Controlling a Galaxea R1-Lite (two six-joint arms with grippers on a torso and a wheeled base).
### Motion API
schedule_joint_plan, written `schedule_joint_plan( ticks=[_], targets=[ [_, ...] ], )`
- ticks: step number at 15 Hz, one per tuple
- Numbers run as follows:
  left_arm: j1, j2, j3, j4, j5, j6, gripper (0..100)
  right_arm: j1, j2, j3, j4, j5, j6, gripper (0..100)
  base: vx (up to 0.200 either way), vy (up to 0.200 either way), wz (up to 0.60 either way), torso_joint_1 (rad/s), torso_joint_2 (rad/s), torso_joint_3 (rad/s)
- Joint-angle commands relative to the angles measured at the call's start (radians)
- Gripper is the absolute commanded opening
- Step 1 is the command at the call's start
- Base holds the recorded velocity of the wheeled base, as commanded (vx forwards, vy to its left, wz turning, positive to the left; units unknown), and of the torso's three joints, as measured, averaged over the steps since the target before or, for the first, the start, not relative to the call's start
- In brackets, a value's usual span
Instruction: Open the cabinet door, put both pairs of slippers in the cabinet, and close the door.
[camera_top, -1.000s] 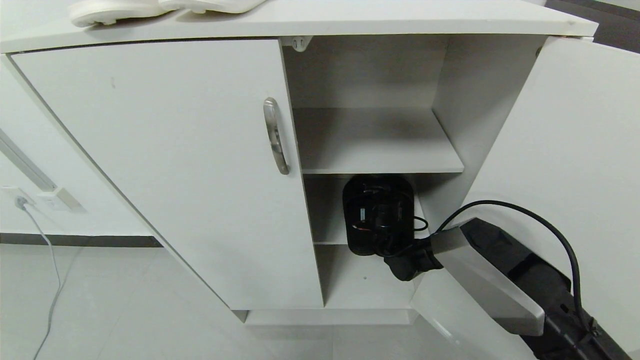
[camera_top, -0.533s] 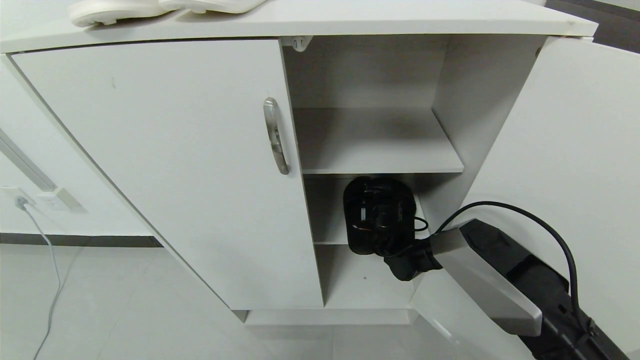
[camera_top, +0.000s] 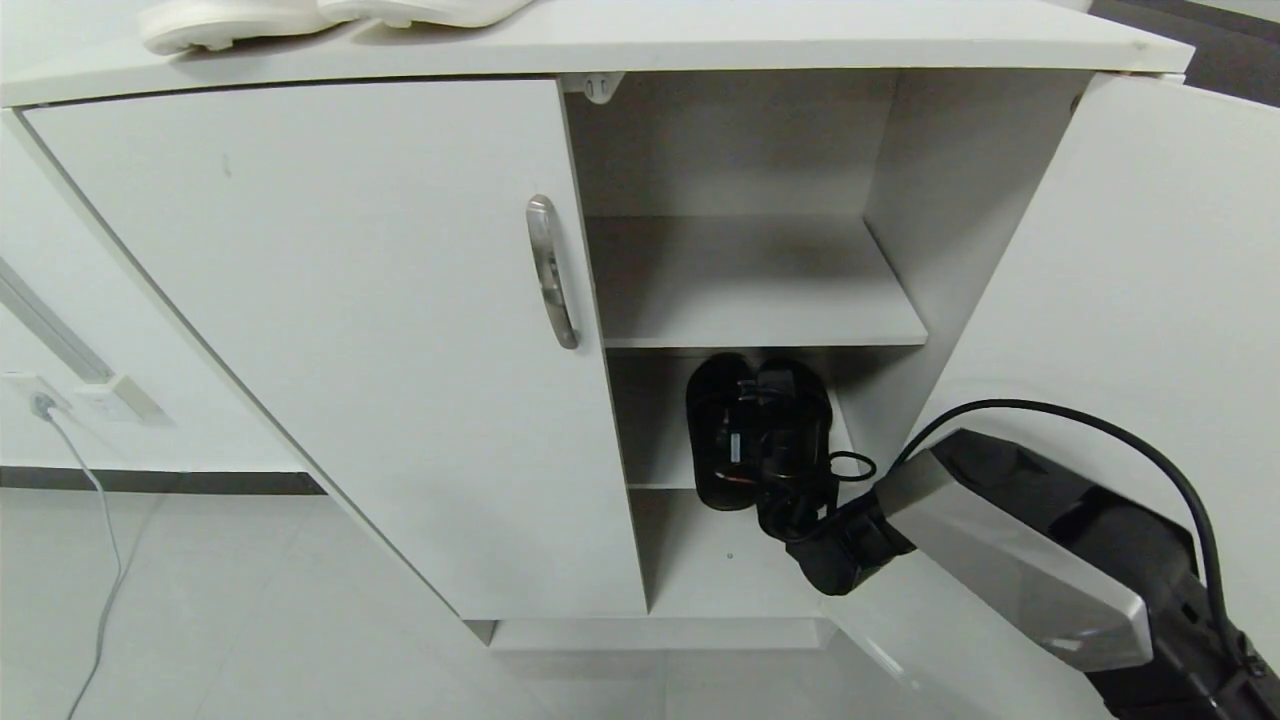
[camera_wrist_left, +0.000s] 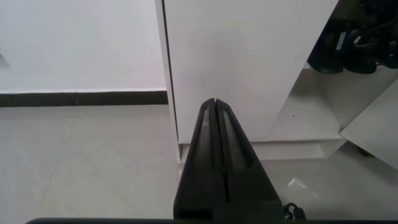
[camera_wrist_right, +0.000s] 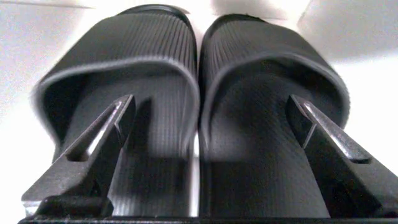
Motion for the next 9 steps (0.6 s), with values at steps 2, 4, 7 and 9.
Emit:
schedule_joint_plan(
  ticks=[2,4,7,9],
  targets=[
    [0.000,0.001,0.000,0.000,0.000,0.001,0,0.044,-0.165,0.253,-0.120,0.000,-0.001,100,0.000,0.000,0.00,0.000,0.00,0.000],
    [0.000,0.001,0.000,0.000,0.000,0.001,0,0.073,-0.254,0.422,-0.191,0.000,-0.005,100,0.000,0.000,0.00,0.000,0.00,0.000],
    [0.000,0.001,0.000,0.000,0.000,0.007,0,0.112,-0.357,0.601,-0.208,0.008,-0.005,100,0.000,0.000,0.00,0.000,0.00,0.000],
    [0.000,0.001,0.000,0.000,0.000,0.001,0,0.138,-0.391,0.666,-0.215,0.011,0.003,100,0.000,0.000,0.00,0.000,0.00,0.000]
  ],
)
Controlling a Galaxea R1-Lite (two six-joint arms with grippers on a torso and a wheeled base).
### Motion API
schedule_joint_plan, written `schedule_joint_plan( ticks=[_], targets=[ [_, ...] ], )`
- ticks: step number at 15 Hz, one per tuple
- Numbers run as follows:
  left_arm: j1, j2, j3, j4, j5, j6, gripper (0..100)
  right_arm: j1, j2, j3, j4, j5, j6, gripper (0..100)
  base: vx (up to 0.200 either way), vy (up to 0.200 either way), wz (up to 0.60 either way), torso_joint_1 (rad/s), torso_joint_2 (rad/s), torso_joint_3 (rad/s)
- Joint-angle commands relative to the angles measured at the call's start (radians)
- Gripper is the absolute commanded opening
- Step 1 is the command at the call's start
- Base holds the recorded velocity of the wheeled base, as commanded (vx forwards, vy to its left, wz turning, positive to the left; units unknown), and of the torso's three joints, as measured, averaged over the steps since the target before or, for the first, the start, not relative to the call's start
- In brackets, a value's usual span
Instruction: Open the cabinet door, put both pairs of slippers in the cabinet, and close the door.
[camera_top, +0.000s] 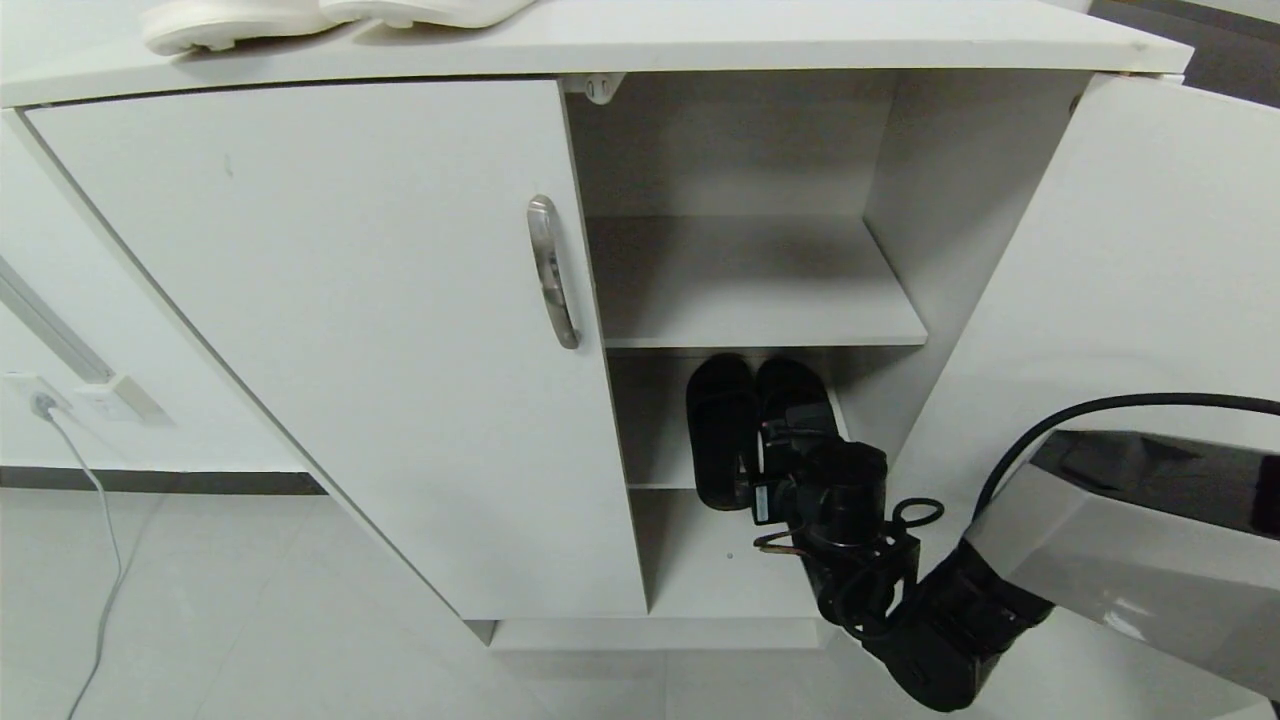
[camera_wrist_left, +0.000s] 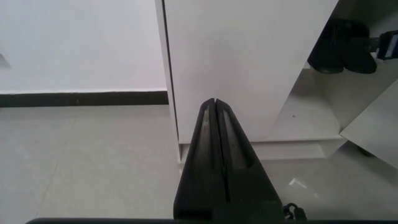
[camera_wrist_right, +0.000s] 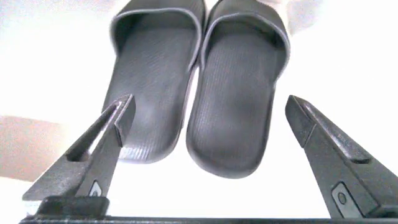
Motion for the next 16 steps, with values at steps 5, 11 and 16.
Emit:
schedule_joint_plan(
  ticks=[5,11,16],
  targets=[
    [0.000,0.001,0.000,0.000,0.000,-0.001,0,0.041,-0.068,0.070,-0.009,0.002,-0.001,100,0.000,0.000,0.00,0.000,0.00,0.000],
    [0.000,0.001,0.000,0.000,-0.001,-0.001,0,0.053,-0.068,0.076,-0.008,0.000,-0.003,100,-0.200,0.000,0.00,0.005,0.01,0.002],
    [0.000,0.001,0.000,0.000,-0.001,-0.001,0,0.053,-0.068,0.079,-0.011,-0.001,-0.003,100,-0.080,0.000,0.00,0.000,0.00,0.000]
  ],
)
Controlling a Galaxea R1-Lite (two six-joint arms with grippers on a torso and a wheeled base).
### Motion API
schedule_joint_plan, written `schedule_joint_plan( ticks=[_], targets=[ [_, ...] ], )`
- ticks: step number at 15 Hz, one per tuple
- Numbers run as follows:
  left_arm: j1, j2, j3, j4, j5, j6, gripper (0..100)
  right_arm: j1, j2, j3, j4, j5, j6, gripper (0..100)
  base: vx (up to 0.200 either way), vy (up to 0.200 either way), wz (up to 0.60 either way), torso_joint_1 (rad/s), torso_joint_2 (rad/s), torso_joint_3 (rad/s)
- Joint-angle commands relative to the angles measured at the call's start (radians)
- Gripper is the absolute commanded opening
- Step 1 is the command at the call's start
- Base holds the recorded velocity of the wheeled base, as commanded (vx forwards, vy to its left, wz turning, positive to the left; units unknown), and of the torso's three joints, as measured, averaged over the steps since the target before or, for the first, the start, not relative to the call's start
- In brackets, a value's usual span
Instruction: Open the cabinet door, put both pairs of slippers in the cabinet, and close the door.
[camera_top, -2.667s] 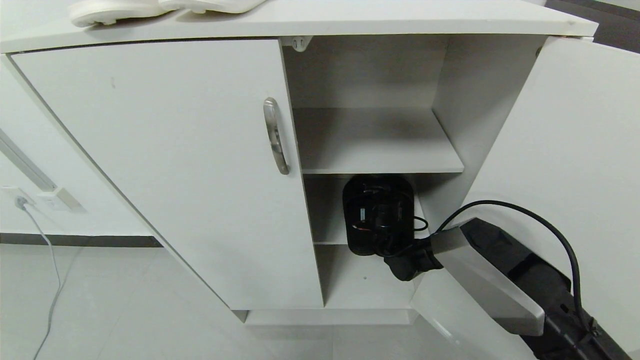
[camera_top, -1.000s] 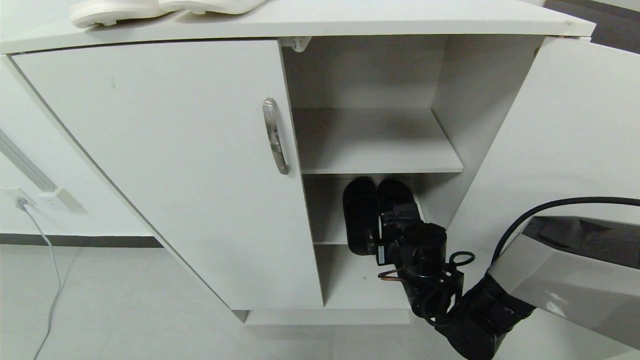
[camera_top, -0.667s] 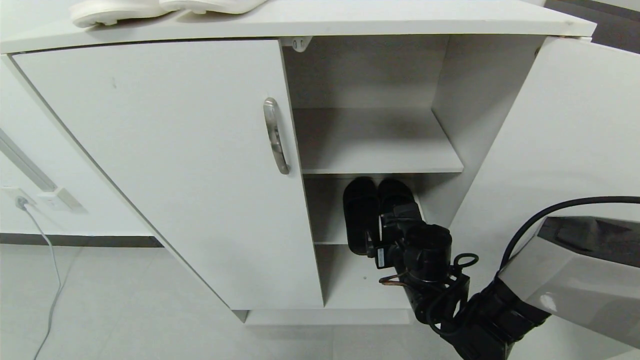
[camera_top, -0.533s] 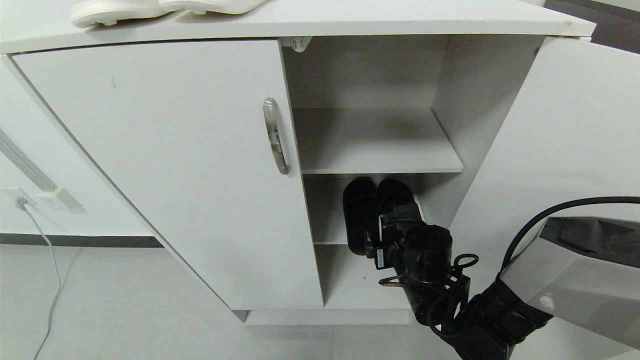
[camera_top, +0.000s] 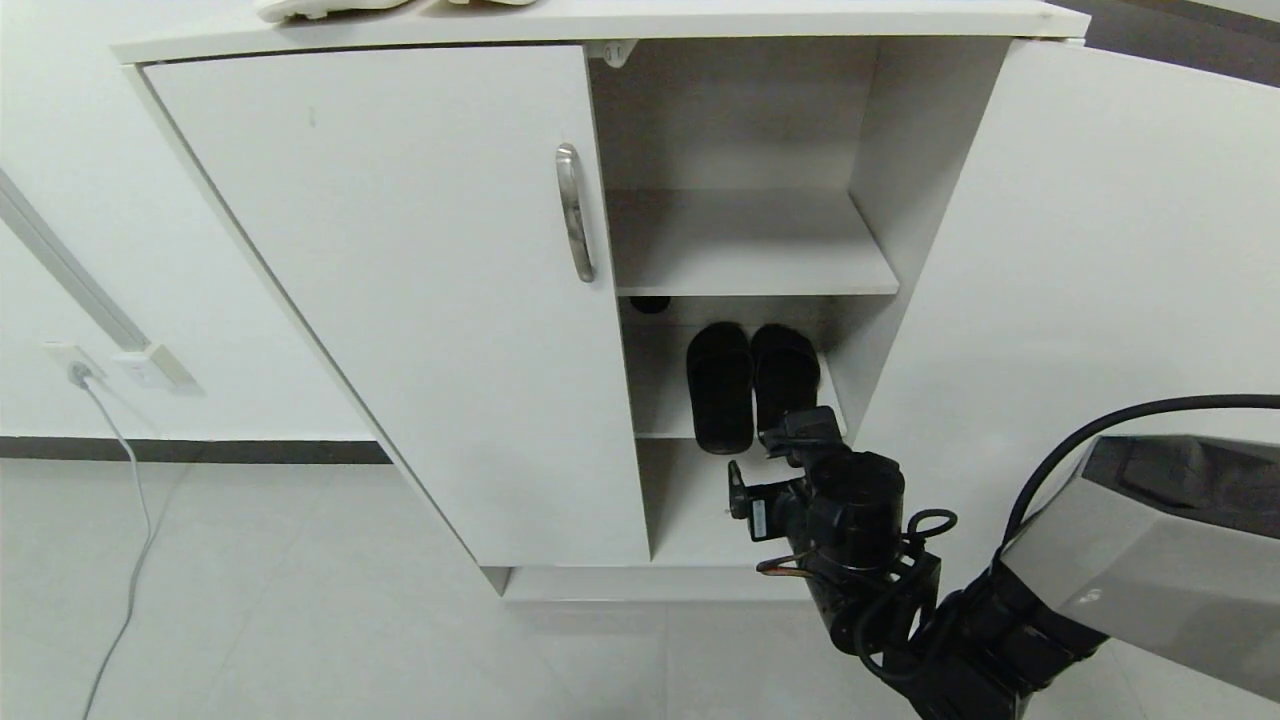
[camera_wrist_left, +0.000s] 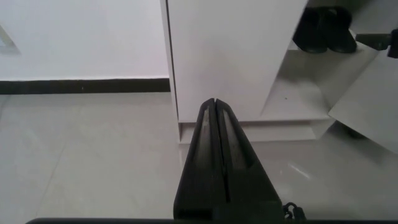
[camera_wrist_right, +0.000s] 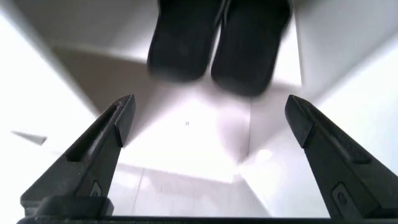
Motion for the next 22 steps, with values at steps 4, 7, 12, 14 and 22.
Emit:
schedule_joint_plan(
  ticks=[4,7,12,14,22],
  targets=[
    [0.000,0.001,0.000,0.000,0.000,-0.001,0,0.001,0.000,0.005,-0.011,-0.003,-0.003,100,0.000,0.000,0.00,0.000,0.00,0.000],
    [0.000,0.001,0.000,0.000,0.000,-0.001,0,-0.001,0.000,0.012,-0.012,-0.001,-0.003,100,0.000,0.000,0.00,0.000,0.00,0.000],
    [0.000,0.001,0.000,0.000,-0.003,0.001,0,-0.001,0.001,0.018,-0.012,0.000,-0.003,100,0.000,0.000,0.00,0.000,0.00,0.000],
    [0.000,0.001,0.000,0.000,-0.003,0.001,0,-0.001,0.003,0.019,-0.011,0.000,-0.003,100,0.000,0.000,0.00,0.000,0.00,0.000],
    [0.000,0.001,0.000,0.000,-0.003,0.024,0,-0.001,0.042,0.018,-0.058,0.000,-0.003,100,0.000,0.000,0.00,0.001,0.00,0.133]
  ],
)
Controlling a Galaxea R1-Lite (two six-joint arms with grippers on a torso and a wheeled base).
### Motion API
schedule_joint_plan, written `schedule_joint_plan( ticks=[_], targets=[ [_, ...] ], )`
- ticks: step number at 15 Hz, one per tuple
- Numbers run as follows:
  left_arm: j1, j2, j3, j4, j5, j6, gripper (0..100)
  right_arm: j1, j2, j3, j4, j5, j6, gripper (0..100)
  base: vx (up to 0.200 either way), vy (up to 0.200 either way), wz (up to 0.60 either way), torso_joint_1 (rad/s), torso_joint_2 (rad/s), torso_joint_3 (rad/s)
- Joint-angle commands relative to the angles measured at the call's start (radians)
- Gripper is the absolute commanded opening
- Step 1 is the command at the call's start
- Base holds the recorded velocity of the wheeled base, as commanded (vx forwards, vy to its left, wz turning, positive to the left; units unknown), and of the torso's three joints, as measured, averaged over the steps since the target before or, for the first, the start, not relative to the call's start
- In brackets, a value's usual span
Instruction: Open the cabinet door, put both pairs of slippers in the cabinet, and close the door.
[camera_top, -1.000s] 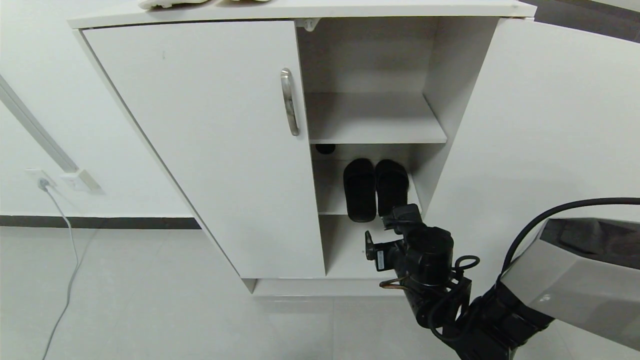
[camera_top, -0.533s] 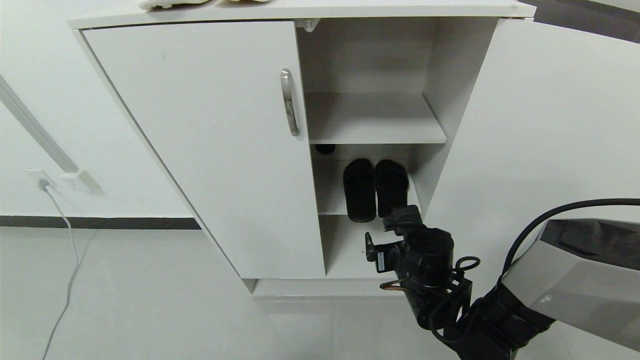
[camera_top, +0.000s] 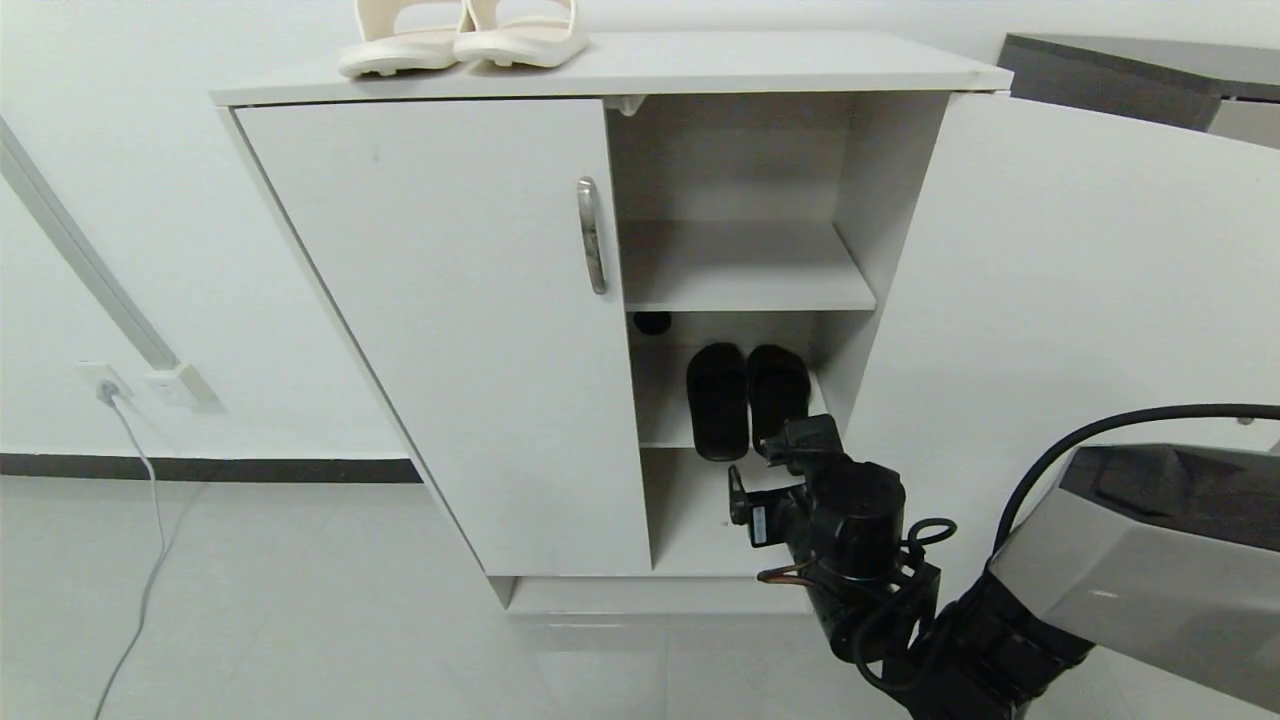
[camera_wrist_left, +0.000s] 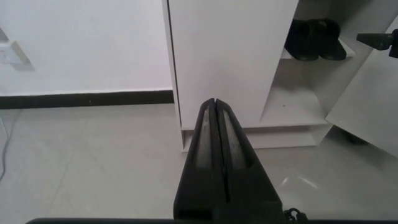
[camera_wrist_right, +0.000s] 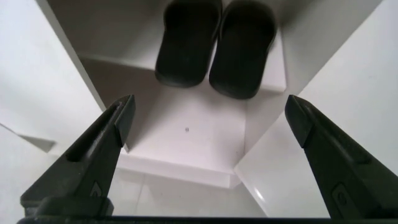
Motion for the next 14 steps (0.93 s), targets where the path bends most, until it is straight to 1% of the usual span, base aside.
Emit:
schedule_joint_plan(
  ticks=[1,3,6,7,11,14],
  targets=[
    [0.000,0.001,0.000,0.000,0.001,0.001,0,0.000,0.021,-0.002,-0.007,0.000,-0.002,100,0.000,0.000,0.00,0.002,0.00,0.207],
    [0.000,0.001,0.000,0.000,0.000,0.012,0,0.000,0.021,0.000,-0.012,0.000,0.000,100,0.000,0.000,0.00,0.002,0.00,0.198],
    [0.000,0.001,0.000,0.000,0.000,0.009,0,-0.001,0.026,0.000,-0.013,-0.002,0.000,100,0.000,0.000,0.00,0.002,0.00,0.185],
    [0.000,0.001,0.000,0.000,0.000,0.004,0,-0.001,0.026,0.000,-0.015,-0.005,0.000,100,0.000,0.000,0.00,0.002,0.01,0.100],
    [0.000,0.001,0.000,0.000,0.000,0.003,0,-0.001,0.026,0.008,-0.027,-0.006,0.000,100,0.000,0.000,0.00,0.002,0.00,0.015],
    [0.000,0.001,0.000,0.000,-0.002,0.003,0,-0.001,0.029,0.012,-0.029,-0.006,0.000,100,0.000,0.200,0.00,0.002,0.00,0.004]
  ],
)
